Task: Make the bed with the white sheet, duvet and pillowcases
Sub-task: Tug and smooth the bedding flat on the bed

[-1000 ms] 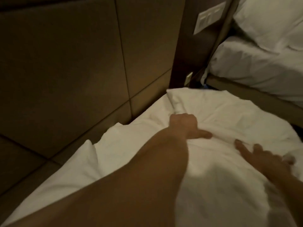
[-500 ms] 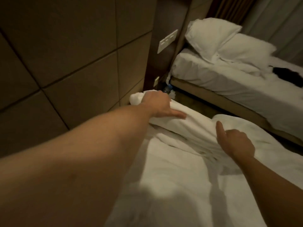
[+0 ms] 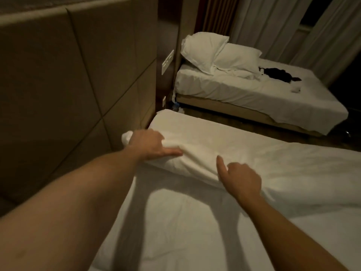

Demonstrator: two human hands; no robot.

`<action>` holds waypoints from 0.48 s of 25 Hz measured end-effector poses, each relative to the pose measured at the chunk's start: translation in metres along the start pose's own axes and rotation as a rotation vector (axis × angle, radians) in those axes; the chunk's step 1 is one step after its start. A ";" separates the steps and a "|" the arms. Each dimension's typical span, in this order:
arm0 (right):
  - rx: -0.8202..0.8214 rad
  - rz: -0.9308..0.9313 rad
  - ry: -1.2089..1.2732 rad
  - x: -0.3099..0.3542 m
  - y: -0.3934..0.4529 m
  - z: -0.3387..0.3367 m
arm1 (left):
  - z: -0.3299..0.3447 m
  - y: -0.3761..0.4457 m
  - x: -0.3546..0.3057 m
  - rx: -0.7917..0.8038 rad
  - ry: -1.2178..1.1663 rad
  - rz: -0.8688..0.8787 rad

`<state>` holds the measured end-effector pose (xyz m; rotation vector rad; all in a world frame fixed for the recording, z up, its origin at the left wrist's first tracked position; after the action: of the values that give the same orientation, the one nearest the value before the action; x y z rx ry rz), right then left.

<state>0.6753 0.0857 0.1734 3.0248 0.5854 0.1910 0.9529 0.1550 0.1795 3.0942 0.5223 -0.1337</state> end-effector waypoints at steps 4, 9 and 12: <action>0.113 -0.003 -0.154 -0.013 -0.067 0.071 | 0.087 -0.053 -0.003 0.156 -0.020 -0.012; 0.143 0.047 -0.151 -0.020 -0.094 0.137 | 0.160 -0.081 -0.003 0.234 0.009 -0.078; 0.053 0.029 -0.039 -0.024 -0.092 0.170 | 0.183 -0.080 -0.004 0.215 0.040 -0.109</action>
<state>0.6415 0.1572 -0.0050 3.0817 0.5518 0.1201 0.9078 0.2265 -0.0013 3.2822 0.7243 -0.1378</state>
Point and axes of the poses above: each hand's wrist, its own y-axis towards the middle knuckle, its own z-axis out of the palm, x = y × z, the point moved 3 cm from there along y, towards the middle knuckle, and after that the axes turned 3 degrees about -x, right-handed, at the moved point
